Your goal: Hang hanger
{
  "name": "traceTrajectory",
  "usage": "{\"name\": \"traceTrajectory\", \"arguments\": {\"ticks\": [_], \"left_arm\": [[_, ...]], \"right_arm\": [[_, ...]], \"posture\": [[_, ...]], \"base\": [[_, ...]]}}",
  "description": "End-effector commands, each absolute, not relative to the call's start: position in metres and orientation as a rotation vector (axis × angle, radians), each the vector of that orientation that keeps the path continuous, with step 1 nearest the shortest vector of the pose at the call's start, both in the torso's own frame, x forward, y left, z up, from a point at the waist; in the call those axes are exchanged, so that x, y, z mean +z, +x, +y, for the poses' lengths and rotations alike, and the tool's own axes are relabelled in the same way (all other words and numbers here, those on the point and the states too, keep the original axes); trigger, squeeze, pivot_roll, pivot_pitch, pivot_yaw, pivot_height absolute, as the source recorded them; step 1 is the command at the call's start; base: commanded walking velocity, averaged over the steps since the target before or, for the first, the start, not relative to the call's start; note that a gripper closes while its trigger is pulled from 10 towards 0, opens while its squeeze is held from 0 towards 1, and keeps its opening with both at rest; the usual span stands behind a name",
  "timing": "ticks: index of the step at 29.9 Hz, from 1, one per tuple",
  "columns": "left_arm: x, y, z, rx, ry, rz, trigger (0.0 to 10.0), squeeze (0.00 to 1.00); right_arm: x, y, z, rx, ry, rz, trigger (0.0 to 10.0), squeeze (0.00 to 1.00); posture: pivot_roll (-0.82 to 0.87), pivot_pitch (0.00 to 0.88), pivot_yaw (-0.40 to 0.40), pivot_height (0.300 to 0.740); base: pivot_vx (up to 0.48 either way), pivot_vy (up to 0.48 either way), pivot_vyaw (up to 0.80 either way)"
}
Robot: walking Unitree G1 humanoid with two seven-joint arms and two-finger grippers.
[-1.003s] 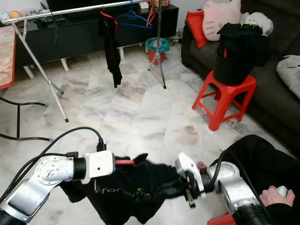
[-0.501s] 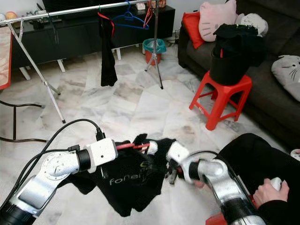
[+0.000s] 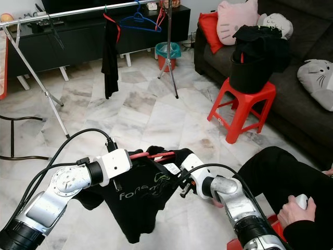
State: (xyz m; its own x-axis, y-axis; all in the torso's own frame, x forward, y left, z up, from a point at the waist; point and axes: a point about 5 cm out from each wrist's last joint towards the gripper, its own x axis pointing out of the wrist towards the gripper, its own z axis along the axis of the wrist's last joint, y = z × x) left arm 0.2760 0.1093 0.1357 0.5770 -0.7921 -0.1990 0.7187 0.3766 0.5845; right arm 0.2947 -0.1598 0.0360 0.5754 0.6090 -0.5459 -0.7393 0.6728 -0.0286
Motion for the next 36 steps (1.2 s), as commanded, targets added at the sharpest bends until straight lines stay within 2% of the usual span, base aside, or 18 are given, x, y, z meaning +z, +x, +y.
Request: {"name": "traceTrajectory", "arguments": {"ticks": [1,8,9,22,27,31,34,35,36], "left_arm": [[0.162,0.284,0.122,-0.864,0.697,-0.241,10.0,0.00],[0.160,0.282,0.121,-0.883,0.688,-0.237,10.0,0.00],[0.160,0.282,0.121,-0.884,0.686,-0.237,10.0,0.00],[0.155,0.281,0.121,-0.897,0.684,-0.219,10.0,0.00],[0.151,0.281,0.121,-0.900,0.691,-0.208,10.0,0.00],[0.149,0.280,0.120,-0.906,0.688,-0.203,10.0,0.00],[0.149,0.280,0.119,-0.907,0.683,-0.205,10.0,0.00],[0.149,0.280,0.119,-0.913,0.682,-0.204,10.0,0.00],[0.148,0.280,0.118,-0.916,0.681,-0.203,10.0,0.00]], "right_arm": [[0.021,0.286,-0.185,0.674,-0.270,0.626,10.0,0.00],[0.036,0.299,-0.182,0.652,-0.202,0.520,10.0,0.00],[0.037,0.300,-0.182,0.655,-0.193,0.519,10.0,1.00],[0.044,0.291,-0.170,0.802,-0.205,0.488,10.0,1.00],[0.055,0.294,-0.170,0.805,-0.202,0.435,10.0,1.00],[0.084,0.304,-0.166,0.768,-0.134,0.257,10.0,1.00],[0.091,0.305,-0.163,0.780,-0.115,0.206,10.0,1.00],[0.095,0.305,-0.161,0.793,-0.107,0.184,10.0,0.80],[0.097,0.305,-0.159,0.803,-0.103,0.165,10.0,0.00]], "posture": [[0.04,0.034,-0.047,0.740],[0.05,0.033,-0.048,0.740],[0.05,0.033,-0.048,0.740],[0.04,0.035,-0.047,0.740],[0.04,0.034,-0.046,0.740],[0.03,0.036,-0.046,0.740],[0.03,0.035,-0.047,0.740],[0.03,0.034,-0.046,0.740],[0.03,0.034,-0.046,0.740]], "base": [[0.000,0.000,0.00],[0.000,0.000,0.00],[0.000,0.000,0.00],[0.000,0.000,0.00],[0.000,0.000,0.00],[0.000,0.000,0.00],[0.000,0.000,0.00],[0.000,0.000,0.00],[0.000,0.000,0.00]]}}
